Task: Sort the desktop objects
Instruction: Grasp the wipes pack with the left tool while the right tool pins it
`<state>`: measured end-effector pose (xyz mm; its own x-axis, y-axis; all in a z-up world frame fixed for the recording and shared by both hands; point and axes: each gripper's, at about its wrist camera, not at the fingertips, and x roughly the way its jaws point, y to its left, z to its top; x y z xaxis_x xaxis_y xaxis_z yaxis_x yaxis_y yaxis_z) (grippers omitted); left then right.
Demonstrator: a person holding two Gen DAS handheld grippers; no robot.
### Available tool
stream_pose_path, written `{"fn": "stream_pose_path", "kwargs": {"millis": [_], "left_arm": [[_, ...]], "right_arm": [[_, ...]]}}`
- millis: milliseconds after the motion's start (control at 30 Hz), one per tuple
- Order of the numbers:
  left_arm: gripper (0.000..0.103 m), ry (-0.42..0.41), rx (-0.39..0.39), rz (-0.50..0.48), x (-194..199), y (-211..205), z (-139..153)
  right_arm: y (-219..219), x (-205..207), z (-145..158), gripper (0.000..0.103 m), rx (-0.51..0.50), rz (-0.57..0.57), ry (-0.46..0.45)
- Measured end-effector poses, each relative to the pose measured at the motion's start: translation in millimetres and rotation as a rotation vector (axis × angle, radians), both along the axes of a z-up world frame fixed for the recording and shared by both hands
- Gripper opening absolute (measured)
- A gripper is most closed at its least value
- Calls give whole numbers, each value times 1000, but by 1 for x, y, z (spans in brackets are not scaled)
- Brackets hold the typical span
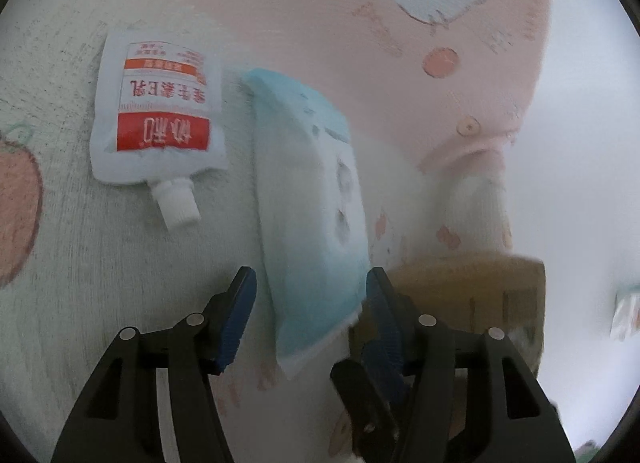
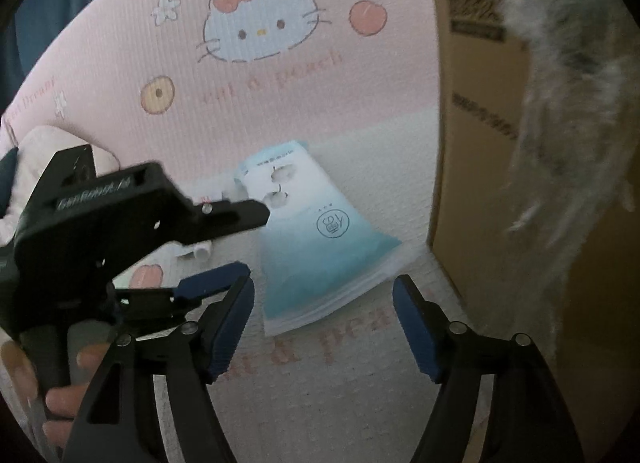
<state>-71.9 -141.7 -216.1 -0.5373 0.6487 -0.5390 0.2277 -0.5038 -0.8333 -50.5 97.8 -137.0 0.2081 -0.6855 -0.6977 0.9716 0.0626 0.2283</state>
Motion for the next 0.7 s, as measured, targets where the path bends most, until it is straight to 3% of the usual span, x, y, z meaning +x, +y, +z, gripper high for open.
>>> {"fn": "stream_pose_path", "kwargs": {"millis": [367, 500, 700], "left_arm": [[61, -64, 32, 31, -39, -3, -8], [42, -63, -5, 16, -45, 3, -5], [37, -55, -23, 19, -46, 4, -1]], "right_arm": [[-22, 1, -19, 74, 52, 18, 31], [-25, 3, -19, 74, 39, 43, 51], [-30, 1, -22, 75, 47, 84, 47]]}}
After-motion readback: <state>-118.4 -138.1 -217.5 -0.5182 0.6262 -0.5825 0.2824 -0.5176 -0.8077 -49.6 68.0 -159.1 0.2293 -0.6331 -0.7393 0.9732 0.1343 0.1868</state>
